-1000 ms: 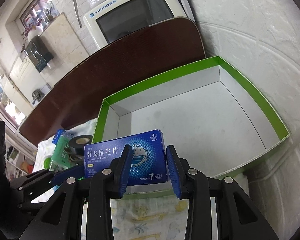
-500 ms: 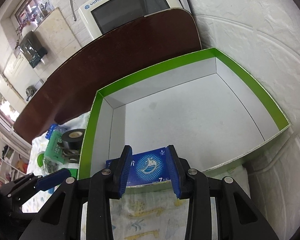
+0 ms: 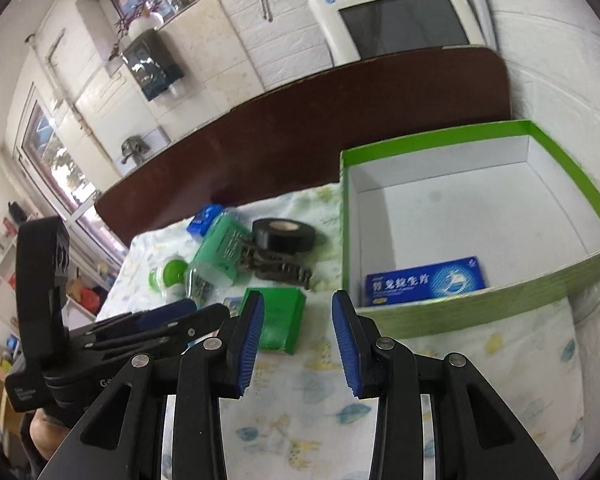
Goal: Organize rigid objects
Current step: 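Move the right gripper to the green square box and grasp it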
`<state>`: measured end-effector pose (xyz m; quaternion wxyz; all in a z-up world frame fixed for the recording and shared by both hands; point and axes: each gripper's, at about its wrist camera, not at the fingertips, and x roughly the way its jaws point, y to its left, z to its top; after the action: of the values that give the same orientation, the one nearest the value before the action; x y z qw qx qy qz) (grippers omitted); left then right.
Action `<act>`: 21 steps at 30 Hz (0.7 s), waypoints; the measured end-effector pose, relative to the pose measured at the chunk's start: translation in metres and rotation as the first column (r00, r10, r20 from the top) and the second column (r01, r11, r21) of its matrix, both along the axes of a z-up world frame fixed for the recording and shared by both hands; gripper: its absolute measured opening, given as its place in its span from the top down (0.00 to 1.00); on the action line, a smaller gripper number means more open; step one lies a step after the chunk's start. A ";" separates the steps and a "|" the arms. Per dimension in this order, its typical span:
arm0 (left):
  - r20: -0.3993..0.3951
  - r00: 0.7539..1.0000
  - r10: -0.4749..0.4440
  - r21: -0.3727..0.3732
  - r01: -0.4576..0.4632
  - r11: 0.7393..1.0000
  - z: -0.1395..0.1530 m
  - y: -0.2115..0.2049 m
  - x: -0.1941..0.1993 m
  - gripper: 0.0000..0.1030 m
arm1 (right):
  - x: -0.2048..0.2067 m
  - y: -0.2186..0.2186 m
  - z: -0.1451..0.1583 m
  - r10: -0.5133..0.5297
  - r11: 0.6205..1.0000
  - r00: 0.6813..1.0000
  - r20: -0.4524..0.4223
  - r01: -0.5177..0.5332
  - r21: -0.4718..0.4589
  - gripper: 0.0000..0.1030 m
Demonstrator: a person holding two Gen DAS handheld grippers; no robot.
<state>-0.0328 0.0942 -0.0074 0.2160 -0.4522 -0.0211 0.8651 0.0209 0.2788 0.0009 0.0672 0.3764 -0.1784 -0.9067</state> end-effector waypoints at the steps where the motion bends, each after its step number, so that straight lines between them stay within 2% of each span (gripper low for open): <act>1: -0.012 1.000 0.002 -0.007 -0.002 1.000 -0.001 -0.004 0.003 0.52 | -0.001 -0.006 -0.006 0.010 1.000 1.000 0.019 -0.010 0.000 0.64; 4: -0.032 0.999 0.008 -0.018 -0.009 1.000 -0.003 -0.015 0.009 0.52 | -0.003 -0.018 -0.020 0.028 1.000 0.998 0.062 -0.028 -0.006 0.64; 10: -0.002 1.000 0.007 0.012 -0.007 1.000 -0.012 -0.025 0.005 0.52 | -0.006 -0.025 -0.037 -0.013 1.000 0.994 0.112 0.012 0.013 0.64; 21: 0.049 0.999 -0.013 0.026 0.012 1.000 -0.024 -0.016 -0.004 0.52 | -0.013 -0.026 -0.046 -0.083 0.996 0.987 0.135 0.084 -0.002 0.64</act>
<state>-0.0371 0.0782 -0.0319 0.2266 -0.4705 -0.0348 0.8521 0.0075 0.2531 -0.0452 0.0184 0.4287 -0.2015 -0.8805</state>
